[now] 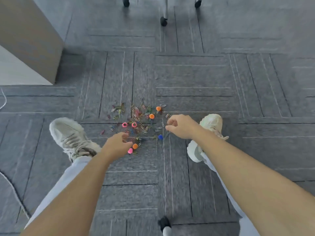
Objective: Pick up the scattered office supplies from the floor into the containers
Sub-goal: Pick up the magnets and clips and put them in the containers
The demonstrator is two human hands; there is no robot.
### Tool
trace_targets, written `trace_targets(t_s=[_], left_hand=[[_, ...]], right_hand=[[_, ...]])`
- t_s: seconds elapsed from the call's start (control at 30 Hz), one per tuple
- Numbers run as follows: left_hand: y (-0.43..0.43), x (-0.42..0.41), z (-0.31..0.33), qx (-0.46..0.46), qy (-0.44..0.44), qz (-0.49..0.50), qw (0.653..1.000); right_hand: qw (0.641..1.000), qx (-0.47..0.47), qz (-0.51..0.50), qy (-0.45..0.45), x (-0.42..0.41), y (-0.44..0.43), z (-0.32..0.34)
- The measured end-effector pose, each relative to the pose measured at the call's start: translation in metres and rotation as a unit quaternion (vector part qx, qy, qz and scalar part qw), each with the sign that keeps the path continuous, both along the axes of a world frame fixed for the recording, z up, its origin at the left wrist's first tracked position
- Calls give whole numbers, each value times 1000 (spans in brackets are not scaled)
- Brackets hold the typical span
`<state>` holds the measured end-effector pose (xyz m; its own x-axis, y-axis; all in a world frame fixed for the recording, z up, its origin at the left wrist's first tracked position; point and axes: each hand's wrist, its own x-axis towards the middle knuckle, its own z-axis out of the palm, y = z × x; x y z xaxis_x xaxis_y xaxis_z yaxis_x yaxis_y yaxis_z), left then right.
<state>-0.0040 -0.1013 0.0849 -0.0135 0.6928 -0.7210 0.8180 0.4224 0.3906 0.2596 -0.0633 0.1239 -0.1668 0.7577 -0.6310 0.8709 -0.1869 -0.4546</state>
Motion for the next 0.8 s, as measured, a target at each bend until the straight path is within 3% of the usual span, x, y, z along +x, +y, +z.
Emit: trace_targets(t_s=[0.17, 0.37, 0.63, 0.8], left_hand=[[18, -19, -99, -42, -1, 74, 996], [17, -32, -174, -80, 19, 85, 993], [14, -12, -220, -37, 33, 106, 993], [8, -10, -229, 0, 76, 102, 992]], right_hand=[[998, -52, -29, -6, -13, 20, -112], [996, -76, -32, -40, -24, 26, -209], [994, 10, 109, -15, -92, 18, -255], [979, 67, 171, -92, -130, 16, -275]])
